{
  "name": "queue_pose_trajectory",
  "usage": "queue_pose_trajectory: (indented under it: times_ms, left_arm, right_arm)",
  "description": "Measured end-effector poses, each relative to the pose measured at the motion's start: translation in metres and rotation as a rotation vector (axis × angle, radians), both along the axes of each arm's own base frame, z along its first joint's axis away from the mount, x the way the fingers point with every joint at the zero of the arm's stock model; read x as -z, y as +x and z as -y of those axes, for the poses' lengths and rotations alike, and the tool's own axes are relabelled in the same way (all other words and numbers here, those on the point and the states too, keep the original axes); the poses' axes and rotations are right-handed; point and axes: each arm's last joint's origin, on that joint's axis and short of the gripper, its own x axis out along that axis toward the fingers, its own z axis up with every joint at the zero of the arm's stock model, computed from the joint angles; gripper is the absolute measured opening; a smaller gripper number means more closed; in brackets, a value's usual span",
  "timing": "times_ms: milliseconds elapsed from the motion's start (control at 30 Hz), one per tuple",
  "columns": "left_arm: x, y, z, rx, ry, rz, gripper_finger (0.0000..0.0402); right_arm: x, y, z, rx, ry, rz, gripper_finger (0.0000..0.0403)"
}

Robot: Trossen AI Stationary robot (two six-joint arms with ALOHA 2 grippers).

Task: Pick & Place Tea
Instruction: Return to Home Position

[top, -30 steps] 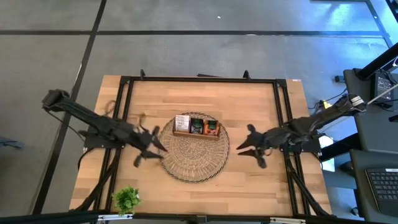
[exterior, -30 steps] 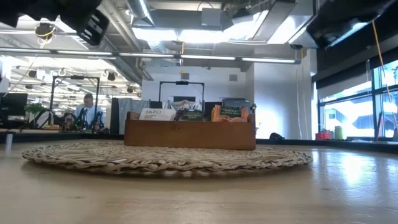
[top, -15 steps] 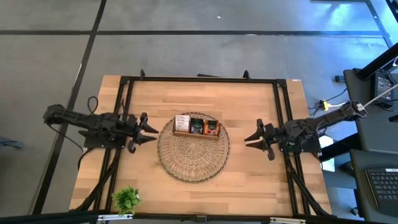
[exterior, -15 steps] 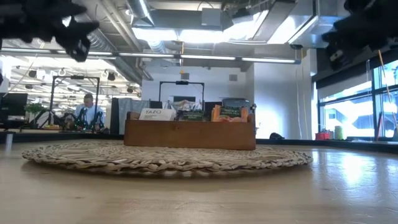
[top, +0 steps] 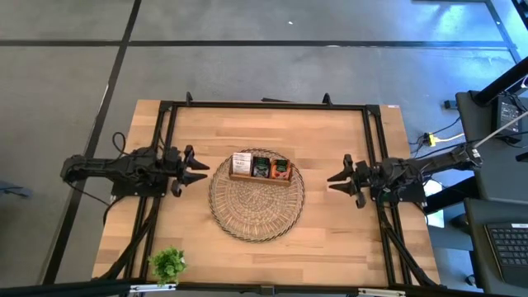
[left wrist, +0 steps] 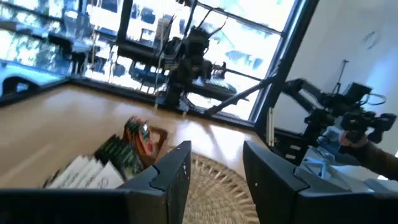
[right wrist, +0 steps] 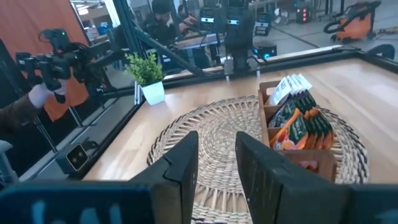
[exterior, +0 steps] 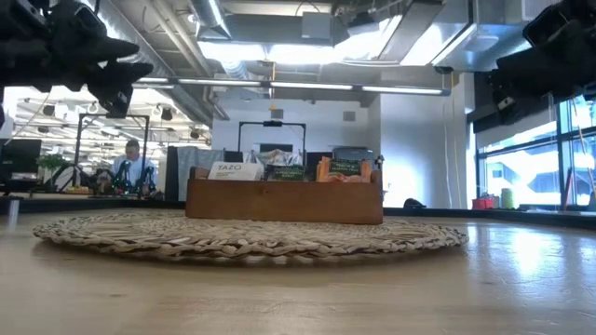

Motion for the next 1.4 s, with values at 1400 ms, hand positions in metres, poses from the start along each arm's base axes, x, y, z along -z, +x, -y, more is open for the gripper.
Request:
queue_pose_trajectory:
  times_ms: [1400]
  left_arm:
    - [0.002, -0.002, -0.01, -0.05, 0.106, -0.013, 0.0143]
  right_arm:
    - [0.006, -0.013, 0.013, 0.081, -0.375, 0.126, 0.011]
